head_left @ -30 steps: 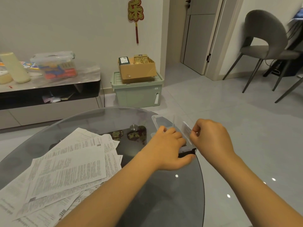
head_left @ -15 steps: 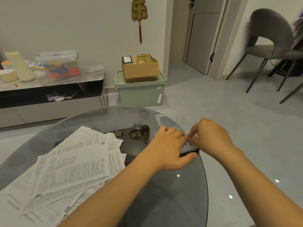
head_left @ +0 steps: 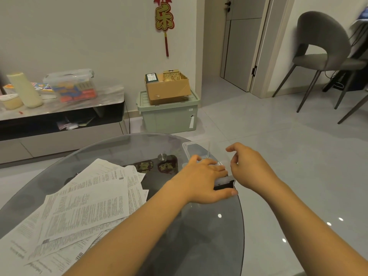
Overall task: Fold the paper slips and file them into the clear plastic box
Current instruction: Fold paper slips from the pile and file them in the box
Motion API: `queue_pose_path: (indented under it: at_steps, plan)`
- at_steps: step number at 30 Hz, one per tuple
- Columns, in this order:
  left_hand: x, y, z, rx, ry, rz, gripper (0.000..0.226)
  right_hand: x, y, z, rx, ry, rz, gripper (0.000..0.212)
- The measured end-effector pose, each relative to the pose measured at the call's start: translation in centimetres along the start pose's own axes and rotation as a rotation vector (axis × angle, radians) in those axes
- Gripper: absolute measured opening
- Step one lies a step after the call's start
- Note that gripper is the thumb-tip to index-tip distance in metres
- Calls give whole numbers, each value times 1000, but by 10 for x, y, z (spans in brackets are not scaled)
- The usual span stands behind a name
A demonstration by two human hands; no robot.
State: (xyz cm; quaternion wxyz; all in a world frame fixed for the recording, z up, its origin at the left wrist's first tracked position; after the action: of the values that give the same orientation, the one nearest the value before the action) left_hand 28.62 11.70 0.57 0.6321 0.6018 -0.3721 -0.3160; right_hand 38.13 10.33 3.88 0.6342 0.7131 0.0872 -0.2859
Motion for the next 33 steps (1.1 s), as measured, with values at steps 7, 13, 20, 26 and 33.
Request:
queue_pose_path:
  at_steps: [7,13,20,26,33]
  plan:
    - [0,21,15,74,105,-2,79,-1,8,6,35,101,-77,36]
    - [1,37,73,205,245,25,67,-26,5,32,74,284,-198,30]
    - [-10,23,159,275,507,120,56,-72,-42,79,-93,485,-175,32]
    - [-28,-12,208,259,708,119,54,-92,-89,104,-251,599,-2,37]
    - [-76,-47,225,139,918,76,71,-95,-114,106,-313,643,120,39]
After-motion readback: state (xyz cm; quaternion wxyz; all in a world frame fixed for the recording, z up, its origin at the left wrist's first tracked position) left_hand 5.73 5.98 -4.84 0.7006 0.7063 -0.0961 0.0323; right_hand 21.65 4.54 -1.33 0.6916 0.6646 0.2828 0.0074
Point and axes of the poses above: each hand's wrist, its own z-axis away from the middle knuckle, its own y-axis out of the back of the hand, x = y × z, the point moved 8 cm from there along -z, towards the middle knuckle, and after that the axes turned 1 degree about z, right-handed, at the moved point
